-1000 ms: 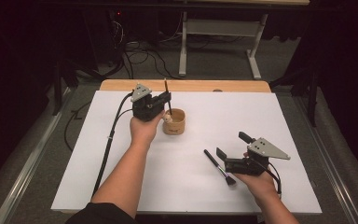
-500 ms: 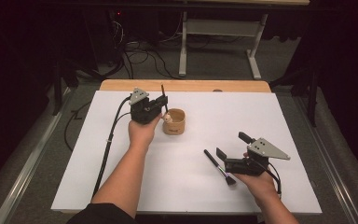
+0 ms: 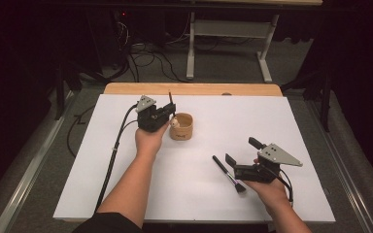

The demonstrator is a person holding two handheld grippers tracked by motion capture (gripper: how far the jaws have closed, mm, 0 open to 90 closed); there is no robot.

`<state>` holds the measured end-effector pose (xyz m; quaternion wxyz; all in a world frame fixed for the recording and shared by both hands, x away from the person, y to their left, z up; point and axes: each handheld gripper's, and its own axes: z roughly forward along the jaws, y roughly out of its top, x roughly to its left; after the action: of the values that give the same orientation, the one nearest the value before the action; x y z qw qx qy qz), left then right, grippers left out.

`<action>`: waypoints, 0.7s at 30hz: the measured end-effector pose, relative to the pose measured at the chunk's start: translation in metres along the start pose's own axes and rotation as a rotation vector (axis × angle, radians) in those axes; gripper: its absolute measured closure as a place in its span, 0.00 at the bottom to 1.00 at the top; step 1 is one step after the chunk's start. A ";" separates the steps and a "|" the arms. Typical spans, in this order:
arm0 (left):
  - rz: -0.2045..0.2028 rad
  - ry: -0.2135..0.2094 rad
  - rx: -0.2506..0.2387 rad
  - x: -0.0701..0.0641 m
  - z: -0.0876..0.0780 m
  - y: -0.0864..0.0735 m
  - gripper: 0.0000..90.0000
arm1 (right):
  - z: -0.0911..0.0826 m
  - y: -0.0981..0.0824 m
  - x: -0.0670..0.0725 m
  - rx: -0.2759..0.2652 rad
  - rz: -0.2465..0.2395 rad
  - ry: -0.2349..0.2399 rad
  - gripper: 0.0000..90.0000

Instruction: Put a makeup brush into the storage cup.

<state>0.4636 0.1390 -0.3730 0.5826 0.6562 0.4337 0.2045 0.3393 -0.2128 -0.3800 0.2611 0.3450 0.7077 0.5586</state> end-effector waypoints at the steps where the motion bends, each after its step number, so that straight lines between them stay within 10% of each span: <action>1: -0.001 -0.002 0.000 0.000 0.000 0.000 0.92 | 0.000 0.000 0.000 -0.001 0.001 0.000 0.01; 21: -0.014 -0.012 0.000 -0.003 0.001 -0.001 0.92 | 0.000 -0.001 0.001 0.005 0.001 0.004 0.01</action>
<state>0.4626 0.1356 -0.3737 0.5868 0.6544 0.4345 0.1966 0.3388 -0.2118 -0.3807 0.2585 0.3447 0.7095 0.5576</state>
